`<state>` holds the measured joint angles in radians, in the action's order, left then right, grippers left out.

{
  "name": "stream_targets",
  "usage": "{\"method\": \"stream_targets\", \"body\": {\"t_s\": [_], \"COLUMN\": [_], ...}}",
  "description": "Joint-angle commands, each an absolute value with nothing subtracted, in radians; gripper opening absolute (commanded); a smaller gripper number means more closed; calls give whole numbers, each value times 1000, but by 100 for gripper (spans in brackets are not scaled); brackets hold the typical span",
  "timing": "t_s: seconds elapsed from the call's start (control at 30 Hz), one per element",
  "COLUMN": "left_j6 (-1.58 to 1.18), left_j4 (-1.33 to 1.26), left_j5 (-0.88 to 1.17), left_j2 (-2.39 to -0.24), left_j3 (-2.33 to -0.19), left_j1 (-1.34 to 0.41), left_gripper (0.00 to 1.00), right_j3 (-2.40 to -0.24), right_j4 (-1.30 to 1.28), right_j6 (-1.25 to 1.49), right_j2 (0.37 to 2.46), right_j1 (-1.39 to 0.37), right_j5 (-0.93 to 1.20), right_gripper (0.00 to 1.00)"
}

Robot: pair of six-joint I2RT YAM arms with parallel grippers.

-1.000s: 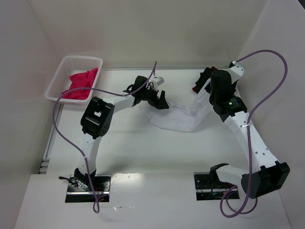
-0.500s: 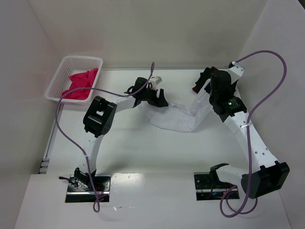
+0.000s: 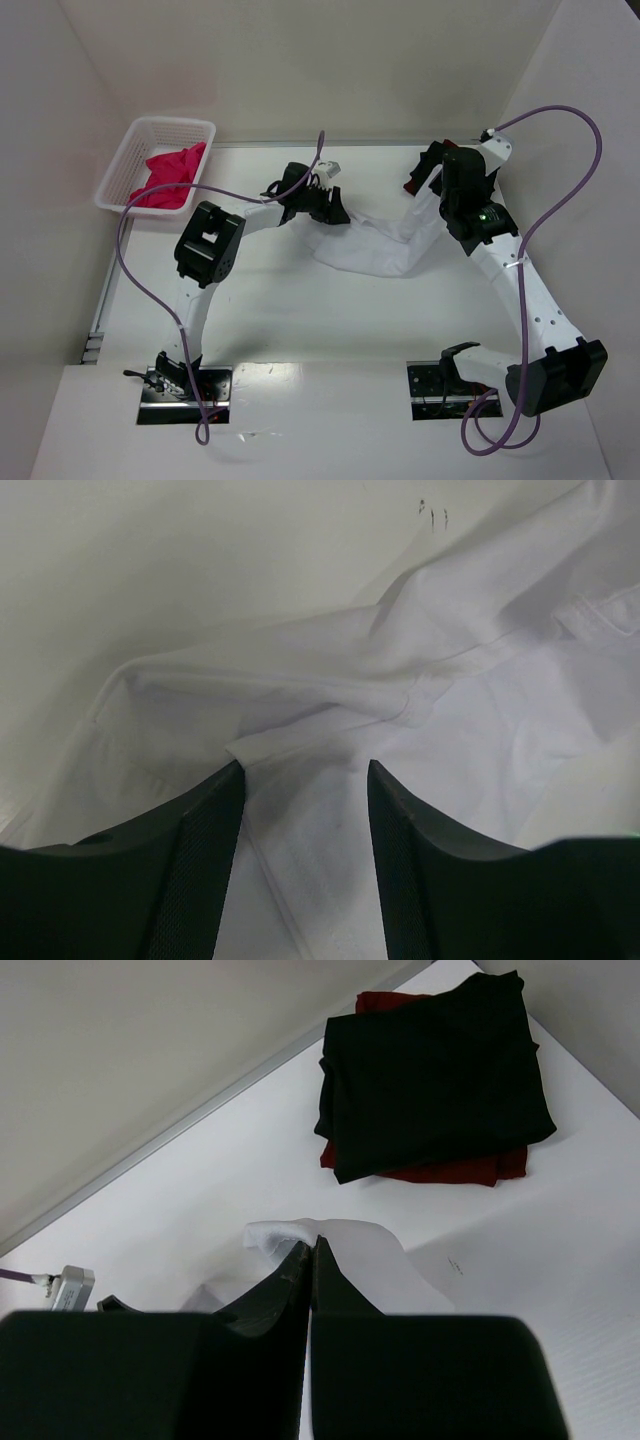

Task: Fold and stack the t-shirts
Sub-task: Flatten out the tshirt

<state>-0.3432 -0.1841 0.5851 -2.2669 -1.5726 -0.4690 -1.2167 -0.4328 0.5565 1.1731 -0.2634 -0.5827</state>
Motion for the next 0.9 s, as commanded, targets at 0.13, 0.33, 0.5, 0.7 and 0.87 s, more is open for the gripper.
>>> {"method": "stream_targets", "body": {"t_s": [0.13,0.33,0.5,0.7,0.87], "left_j6": [-314,-314,-319,-334,-305], "left_j4": [-199,-178,-180,-190,-131], "left_j5": [637,627,615,568,378], "left_j2": [-2267,-2270,-2276,-2245,-2126], "left_j3": [-1569,-1578,-1589,-1587,-1549], "left_j1": [-468,-468,-468,-468,-468], "left_gripper": [54,36,9,0,0], "right_j3": [-1206,-1203,-1192,-1192,-1204], "right_j4": [-374,-364,-354,-353,-345], "right_j6": [554,554,554,554,554], "right_j2": [1142,1161,1142,1152,1172], "right_j1": [-255,-255,-255,-255,-233], "right_j5": [-598,-580,-571,-571,-571], "right_gripper": [0,0,0,0,0]}}
